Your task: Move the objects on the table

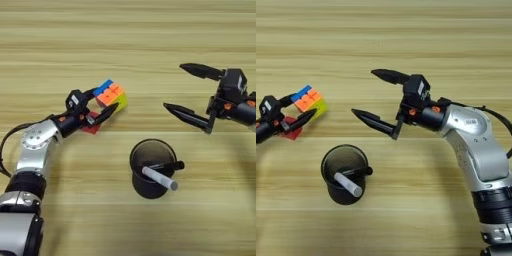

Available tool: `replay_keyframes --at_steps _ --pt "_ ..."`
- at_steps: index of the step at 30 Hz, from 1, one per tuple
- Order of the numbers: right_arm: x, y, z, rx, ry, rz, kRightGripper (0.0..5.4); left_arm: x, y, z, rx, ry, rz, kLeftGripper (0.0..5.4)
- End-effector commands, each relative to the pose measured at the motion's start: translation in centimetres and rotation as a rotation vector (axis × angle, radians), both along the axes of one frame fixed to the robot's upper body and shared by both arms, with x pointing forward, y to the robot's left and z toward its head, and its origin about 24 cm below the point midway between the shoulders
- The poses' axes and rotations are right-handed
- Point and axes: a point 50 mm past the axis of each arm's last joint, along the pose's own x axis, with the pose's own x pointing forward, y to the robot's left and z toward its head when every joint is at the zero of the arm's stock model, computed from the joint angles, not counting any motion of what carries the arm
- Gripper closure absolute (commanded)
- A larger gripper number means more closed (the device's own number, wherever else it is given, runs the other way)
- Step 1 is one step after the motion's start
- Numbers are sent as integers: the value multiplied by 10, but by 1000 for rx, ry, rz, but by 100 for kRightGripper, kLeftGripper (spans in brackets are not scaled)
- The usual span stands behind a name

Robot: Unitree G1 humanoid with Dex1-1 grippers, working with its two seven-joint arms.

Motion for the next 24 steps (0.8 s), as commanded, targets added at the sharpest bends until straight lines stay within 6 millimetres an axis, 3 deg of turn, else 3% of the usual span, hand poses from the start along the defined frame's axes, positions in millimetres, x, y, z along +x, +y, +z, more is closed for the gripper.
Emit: replay_keyframes --at_steps 1,14,24 --pt "3 0 5 2 -23 -11 0 5 4 17 -43 -77 25 211" --pt "4 0 4 0 -25 -26 0 12 41 17 167 -83 261 211" --pt "5 -1 3 -6 -25 -27 0 3 60 12 251 -47 270 211"
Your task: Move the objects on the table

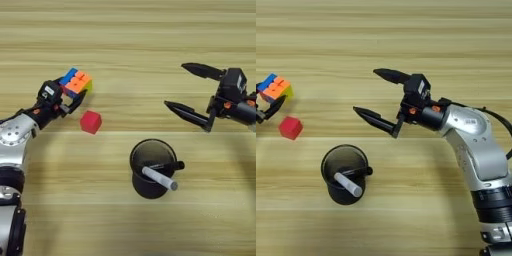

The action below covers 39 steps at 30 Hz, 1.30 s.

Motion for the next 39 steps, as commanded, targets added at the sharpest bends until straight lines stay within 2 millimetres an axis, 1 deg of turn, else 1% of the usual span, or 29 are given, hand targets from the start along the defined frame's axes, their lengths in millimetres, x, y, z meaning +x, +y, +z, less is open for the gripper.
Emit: replay_keyframes --at_steps 1,7,11,15,23,26,32,39 --pt "1 1 6 -9 -38 2 0 -5 9 -1 44 14 -6 211" --pt "1 1 6 -9 -39 1 0 -11 19 -2 67 36 -5 211" --pt "1 1 6 -10 -40 1 0 -15 20 -6 95 71 -33 211" --pt "1 1 6 -11 -42 0 0 -20 15 -15 132 127 -99 211" --pt "1 1 7 -10 -46 -2 0 -30 5 -22 159 169 -235 211" --pt "1 1 7 -10 -48 -2 0 -36 -4 -25 144 180 -313 211" --pt "1 0 8 -10 -52 -1 0 -41 -19 -22 74 162 -417 211" --pt "2 0 9 -13 -54 3 0 -44 -26 -17 -1 150 -471 211"
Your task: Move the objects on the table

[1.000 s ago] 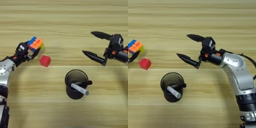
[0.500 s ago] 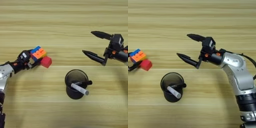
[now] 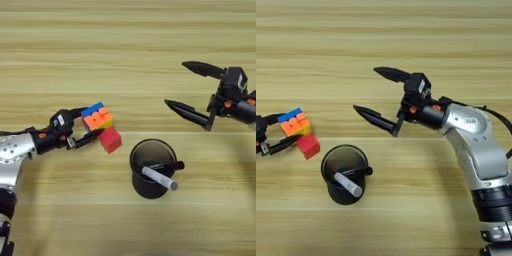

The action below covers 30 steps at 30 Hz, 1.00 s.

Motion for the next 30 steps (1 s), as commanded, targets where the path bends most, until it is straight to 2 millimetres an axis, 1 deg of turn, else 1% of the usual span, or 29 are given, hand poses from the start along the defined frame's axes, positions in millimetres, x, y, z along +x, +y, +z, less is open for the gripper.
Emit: replay_keyframes --at_steps 1,7,14,20,24,30 --pt "1 0 6 -13 -32 3 0 -2 -4 3 -35 3 -27 211" --pt "1 0 6 -14 -33 3 0 -2 -5 4 -42 4 -30 211" --pt "1 0 6 -13 -32 0 0 6 -1 2 -4 -25 50 211" --pt "1 -1 5 -13 -30 -3 0 19 7 2 1 -48 186 211" --pt "1 0 4 -15 -28 -4 0 26 10 -2 46 -52 253 211" --pt "1 0 3 -20 -26 -7 0 27 8 -10 47 -24 261 211"
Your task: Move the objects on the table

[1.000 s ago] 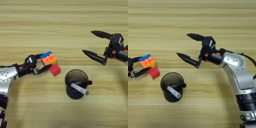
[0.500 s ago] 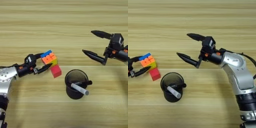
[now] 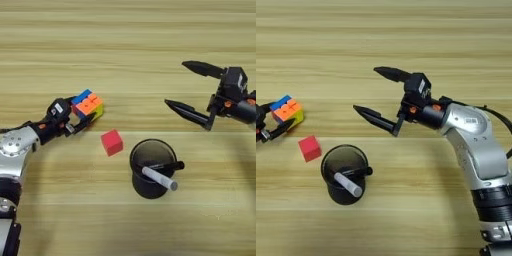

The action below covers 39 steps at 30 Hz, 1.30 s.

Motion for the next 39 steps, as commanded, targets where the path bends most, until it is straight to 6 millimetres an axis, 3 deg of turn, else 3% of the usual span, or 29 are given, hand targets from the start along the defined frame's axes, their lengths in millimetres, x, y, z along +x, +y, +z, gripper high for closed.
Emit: replay_keyframes --at_steps 1,6,12,28,39 --pt "0 0 2 -14 -22 -4 0 4 -5 -2 16 1 -18 211" --pt "0 0 2 -17 -22 -5 0 3 -5 -5 17 10 -18 211" --pt "0 0 2 -23 -22 -6 0 3 -6 -7 24 16 -13 132" --pt "1 0 0 -21 -18 0 0 4 -7 -6 43 -4 -11 2" --pt "2 1 -1 -21 -23 3 0 6 -7 3 40 -60 -19 2"
